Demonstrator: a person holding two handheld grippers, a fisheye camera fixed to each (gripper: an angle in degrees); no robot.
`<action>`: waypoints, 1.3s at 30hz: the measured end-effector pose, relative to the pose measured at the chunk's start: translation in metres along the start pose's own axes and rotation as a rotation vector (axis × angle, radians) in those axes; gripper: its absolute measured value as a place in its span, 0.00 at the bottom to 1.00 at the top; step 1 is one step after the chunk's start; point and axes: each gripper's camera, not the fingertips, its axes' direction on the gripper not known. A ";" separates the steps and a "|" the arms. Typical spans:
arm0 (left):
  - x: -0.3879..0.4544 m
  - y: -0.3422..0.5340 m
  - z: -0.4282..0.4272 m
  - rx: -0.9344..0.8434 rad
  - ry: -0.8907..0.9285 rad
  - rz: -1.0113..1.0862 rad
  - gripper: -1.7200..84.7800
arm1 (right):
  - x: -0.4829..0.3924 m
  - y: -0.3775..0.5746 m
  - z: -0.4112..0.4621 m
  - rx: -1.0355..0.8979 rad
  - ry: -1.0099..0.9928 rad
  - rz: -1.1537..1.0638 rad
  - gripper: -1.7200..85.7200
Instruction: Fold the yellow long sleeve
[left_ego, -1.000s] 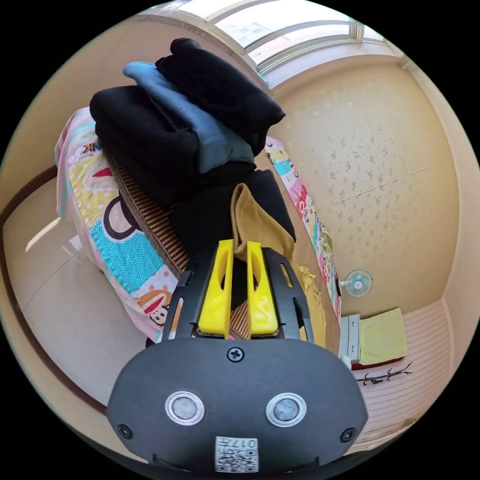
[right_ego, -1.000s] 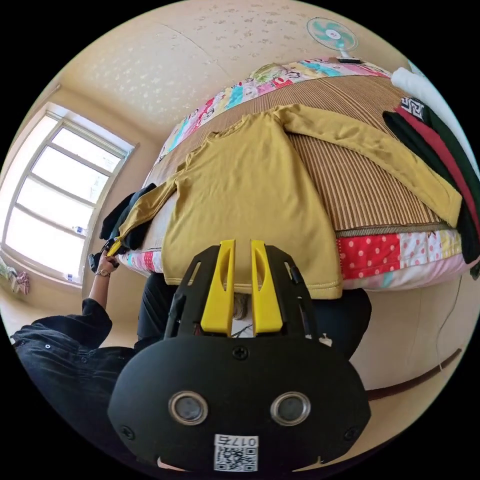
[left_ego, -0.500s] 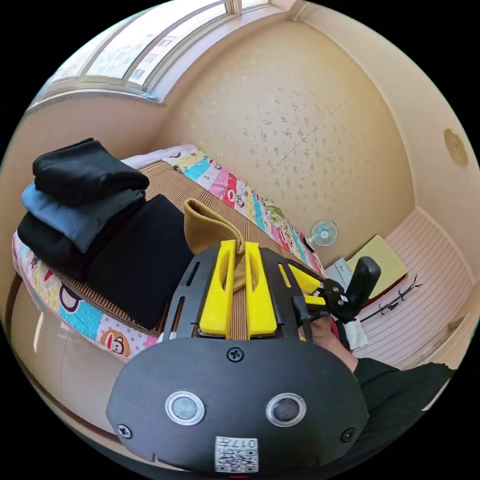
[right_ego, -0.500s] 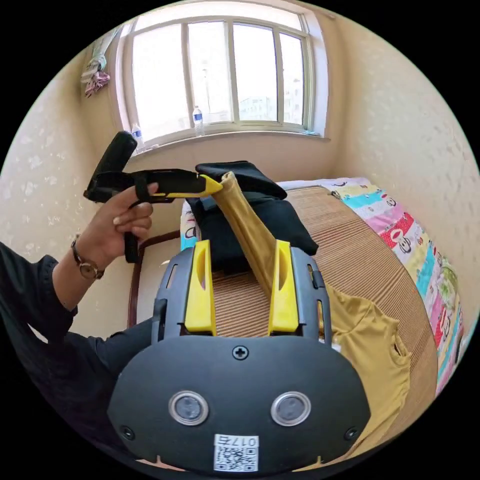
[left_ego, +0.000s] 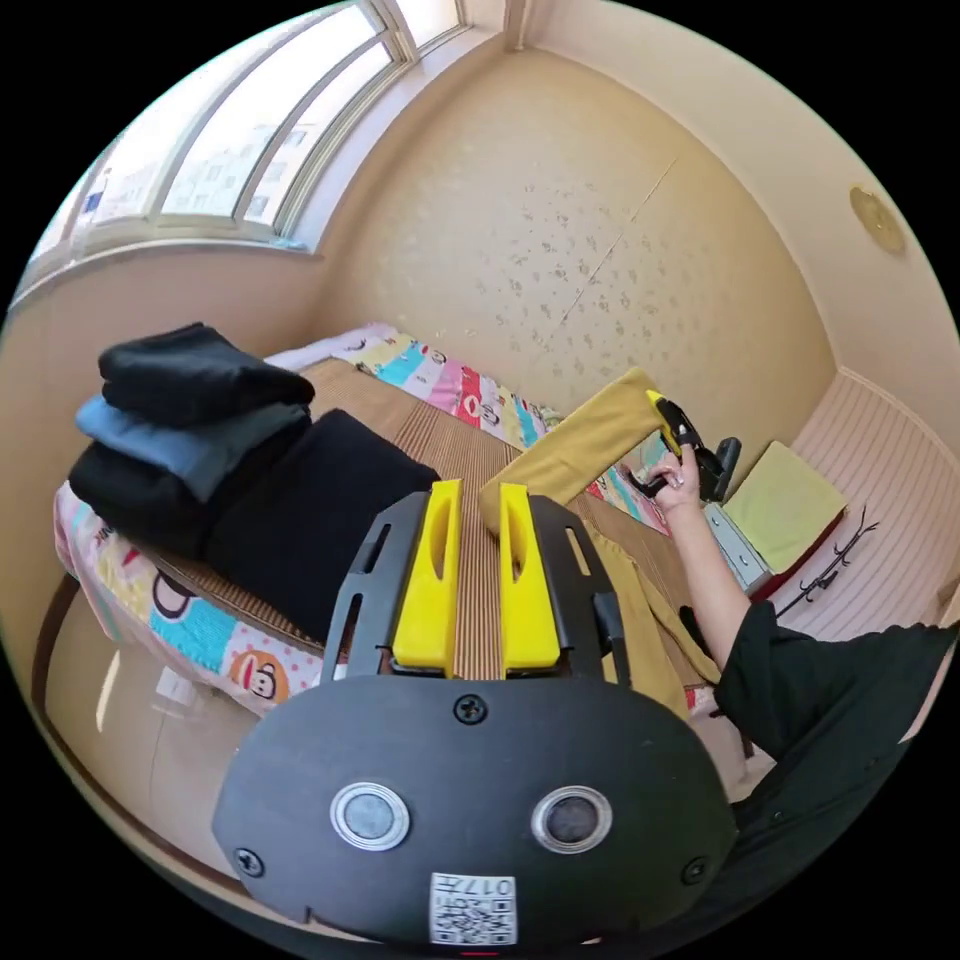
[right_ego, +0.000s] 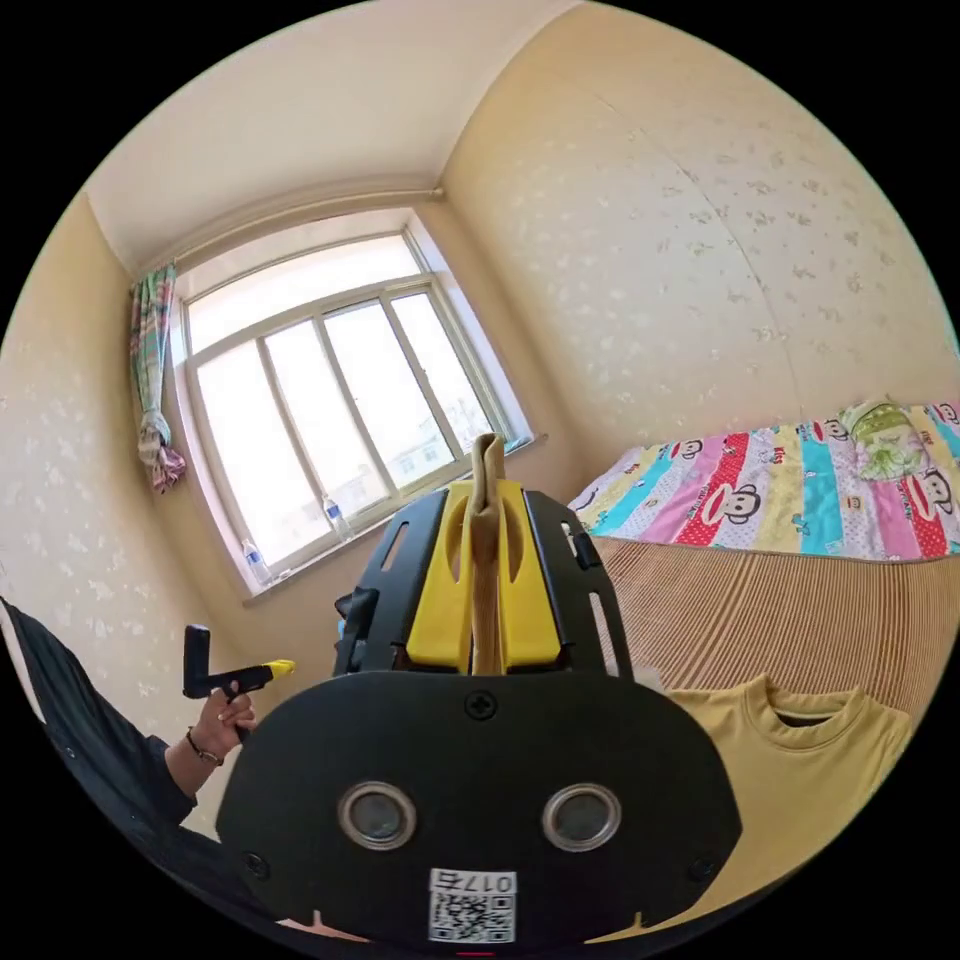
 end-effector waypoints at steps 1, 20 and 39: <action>-0.001 0.003 0.015 -0.036 0.028 -0.014 0.11 | 0.043 0.003 -0.040 0.044 0.058 0.042 0.05; 0.022 -0.040 0.343 -0.417 0.081 -0.012 0.17 | 0.307 0.081 -0.221 0.059 0.565 0.502 0.05; -0.070 -0.117 0.428 -0.426 0.110 -0.088 0.15 | 0.326 0.070 -0.214 -0.159 0.755 0.641 0.09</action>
